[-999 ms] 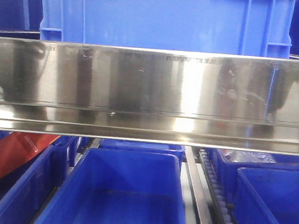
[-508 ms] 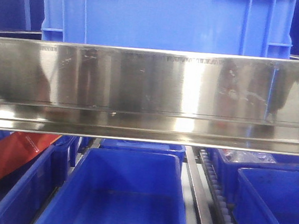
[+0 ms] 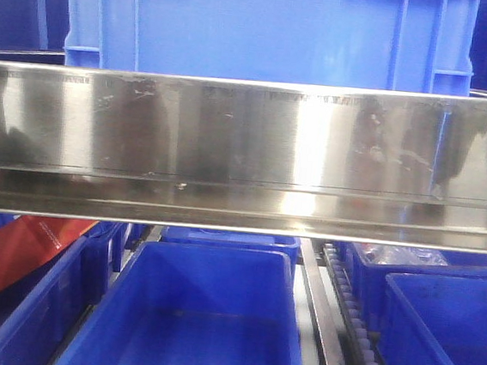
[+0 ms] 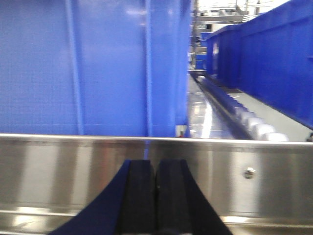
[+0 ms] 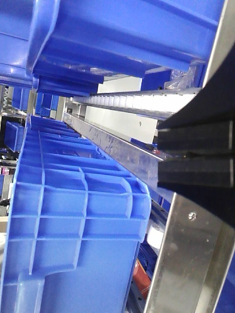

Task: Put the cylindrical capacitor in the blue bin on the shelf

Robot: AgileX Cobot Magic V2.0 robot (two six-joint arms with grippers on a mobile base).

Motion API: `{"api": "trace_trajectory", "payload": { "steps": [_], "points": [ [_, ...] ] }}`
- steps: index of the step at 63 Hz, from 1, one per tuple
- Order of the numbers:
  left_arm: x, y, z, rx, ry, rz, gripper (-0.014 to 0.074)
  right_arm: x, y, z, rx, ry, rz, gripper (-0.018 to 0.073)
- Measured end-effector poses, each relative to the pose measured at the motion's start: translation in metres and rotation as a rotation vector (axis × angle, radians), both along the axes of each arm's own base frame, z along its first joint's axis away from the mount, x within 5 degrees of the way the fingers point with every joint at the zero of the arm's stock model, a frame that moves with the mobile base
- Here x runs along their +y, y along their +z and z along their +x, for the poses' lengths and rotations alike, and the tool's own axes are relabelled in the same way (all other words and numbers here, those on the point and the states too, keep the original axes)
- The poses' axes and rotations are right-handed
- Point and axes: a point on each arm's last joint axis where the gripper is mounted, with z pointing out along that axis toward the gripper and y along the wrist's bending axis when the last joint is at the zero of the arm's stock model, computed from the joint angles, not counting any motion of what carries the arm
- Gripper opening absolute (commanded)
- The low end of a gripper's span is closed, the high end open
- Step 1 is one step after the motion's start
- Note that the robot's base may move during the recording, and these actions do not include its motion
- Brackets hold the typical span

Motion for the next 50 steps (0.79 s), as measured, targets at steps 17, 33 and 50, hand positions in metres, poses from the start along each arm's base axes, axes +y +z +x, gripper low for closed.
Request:
{"api": "trace_trajectory", "payload": {
  "steps": [17, 33, 50],
  "points": [
    [-0.0014, -0.0003, 0.0002, -0.008, -0.027, -0.058, -0.0111, 0.0000, 0.0000, 0.0000, 0.000, -0.001, 0.000, -0.0162],
    [-0.0014, 0.0021, 0.0000, -0.035, -0.027, -0.057, -0.0111, 0.0000, 0.0000, 0.0000, 0.000, -0.001, 0.000, -0.0162],
    [-0.0014, 0.0022, 0.0000, -0.037, -0.027, -0.059, -0.0111, 0.0000, 0.0000, 0.0000, 0.000, -0.001, 0.000, -0.0162]
  ]
}}
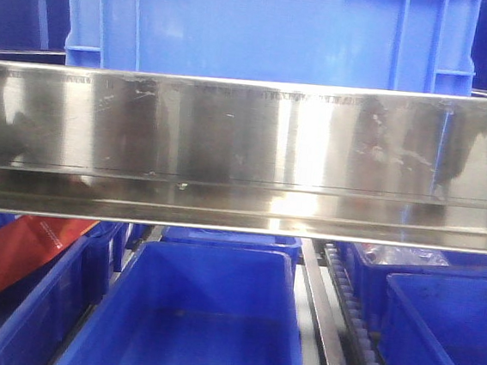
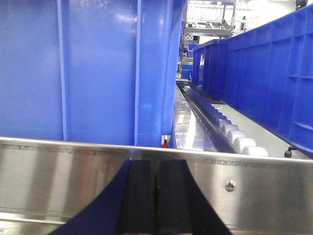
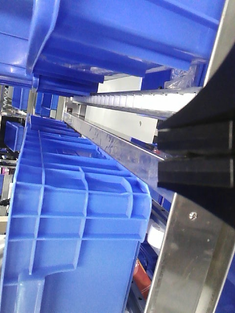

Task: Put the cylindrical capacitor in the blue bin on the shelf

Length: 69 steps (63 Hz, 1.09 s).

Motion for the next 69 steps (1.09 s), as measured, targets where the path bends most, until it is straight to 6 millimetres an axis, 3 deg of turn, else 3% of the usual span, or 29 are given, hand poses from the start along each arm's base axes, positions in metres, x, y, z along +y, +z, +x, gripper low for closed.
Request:
{"api": "trace_trajectory", "payload": {
  "steps": [24, 38, 45, 69],
  "points": [
    [0.000, 0.000, 0.000, -0.002, 0.000, -0.002, -0.0111, -0.001, -0.001, 0.001, -0.005, -0.011, 0.002, -0.0162],
    [0.000, 0.000, 0.000, -0.003, 0.000, -0.003, -0.0111, -0.011, -0.001, 0.005, -0.039, -0.178, 0.091, -0.0162],
    [0.000, 0.000, 0.000, -0.003, 0.000, -0.003, -0.0111, -0.014, -0.012, 0.007, -0.057, -0.233, 0.109, -0.0162],
    [0.000, 0.000, 0.000, -0.005, 0.000, -0.002, -0.0111, -0.018, -0.080, 0.005, -0.069, -0.290, 0.113, -0.0162]
  ]
}}
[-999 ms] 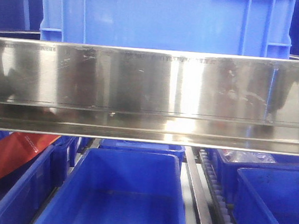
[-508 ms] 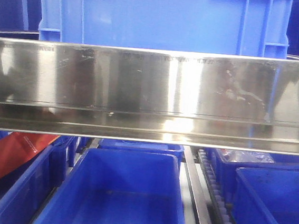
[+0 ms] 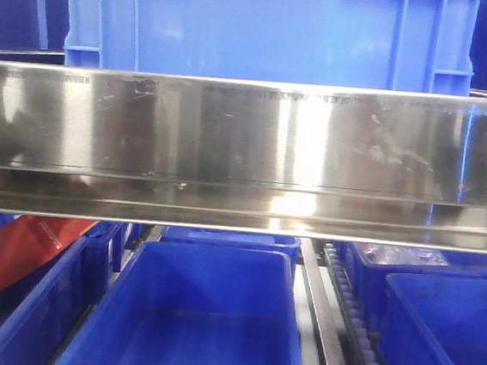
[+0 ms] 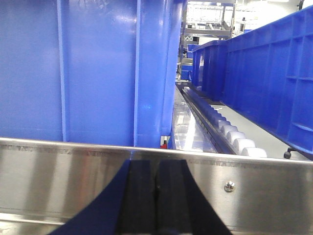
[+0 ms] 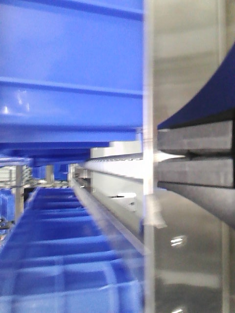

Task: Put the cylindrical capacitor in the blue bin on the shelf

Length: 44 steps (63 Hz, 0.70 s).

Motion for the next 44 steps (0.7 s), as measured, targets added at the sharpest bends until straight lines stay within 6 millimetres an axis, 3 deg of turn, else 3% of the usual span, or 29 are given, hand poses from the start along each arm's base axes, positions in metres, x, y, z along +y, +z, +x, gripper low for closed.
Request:
{"api": "trace_trajectory", "payload": {
  "steps": [44],
  "points": [
    [0.0000, 0.0001, 0.0000, -0.001, 0.000, 0.000, -0.0111, 0.0002, -0.0038, -0.0001, 0.021, 0.002, -0.004, -0.0162]
  ]
}}
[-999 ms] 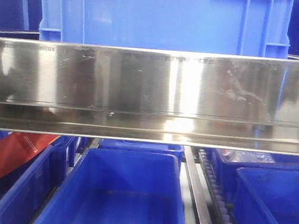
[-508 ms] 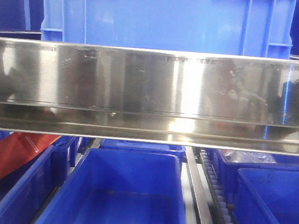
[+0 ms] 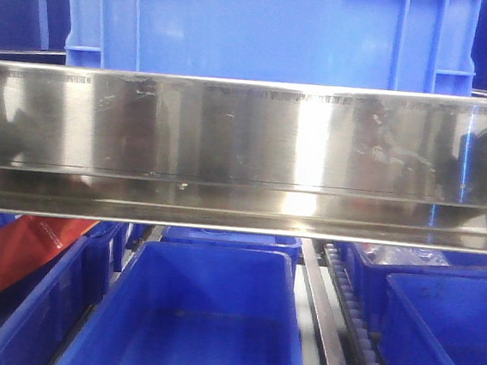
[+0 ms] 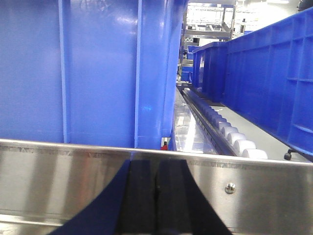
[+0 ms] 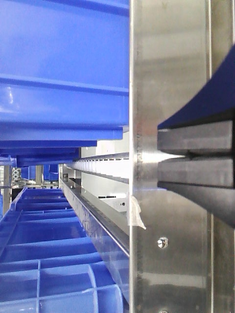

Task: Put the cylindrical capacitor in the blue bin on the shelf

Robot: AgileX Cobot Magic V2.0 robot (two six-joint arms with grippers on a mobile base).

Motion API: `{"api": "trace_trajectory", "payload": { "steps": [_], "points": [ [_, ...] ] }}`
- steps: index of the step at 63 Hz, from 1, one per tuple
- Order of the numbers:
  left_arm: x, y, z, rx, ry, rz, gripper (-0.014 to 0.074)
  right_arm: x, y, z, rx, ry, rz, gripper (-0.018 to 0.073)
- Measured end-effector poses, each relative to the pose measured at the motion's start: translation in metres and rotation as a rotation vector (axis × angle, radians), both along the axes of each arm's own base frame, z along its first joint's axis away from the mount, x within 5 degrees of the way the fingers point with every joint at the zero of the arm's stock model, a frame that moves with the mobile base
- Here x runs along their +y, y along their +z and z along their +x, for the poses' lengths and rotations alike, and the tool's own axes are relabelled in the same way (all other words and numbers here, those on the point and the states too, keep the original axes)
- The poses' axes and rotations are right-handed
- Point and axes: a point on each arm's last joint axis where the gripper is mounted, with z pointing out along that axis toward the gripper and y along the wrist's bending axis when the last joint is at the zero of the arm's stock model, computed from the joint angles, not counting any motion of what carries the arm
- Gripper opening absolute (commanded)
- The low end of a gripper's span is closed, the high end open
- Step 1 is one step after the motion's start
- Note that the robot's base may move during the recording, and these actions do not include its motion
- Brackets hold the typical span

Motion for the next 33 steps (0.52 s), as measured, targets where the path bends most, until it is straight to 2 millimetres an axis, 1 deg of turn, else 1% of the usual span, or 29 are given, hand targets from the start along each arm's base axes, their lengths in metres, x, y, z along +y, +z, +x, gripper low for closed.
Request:
{"api": "trace_trajectory", "payload": {
  "steps": [33],
  "points": [
    [0.0000, 0.0000, 0.0000, 0.000, 0.000, 0.000, -0.0111, 0.0000, 0.0000, 0.0000, 0.000, 0.000, 0.002, -0.0162]
  ]
}}
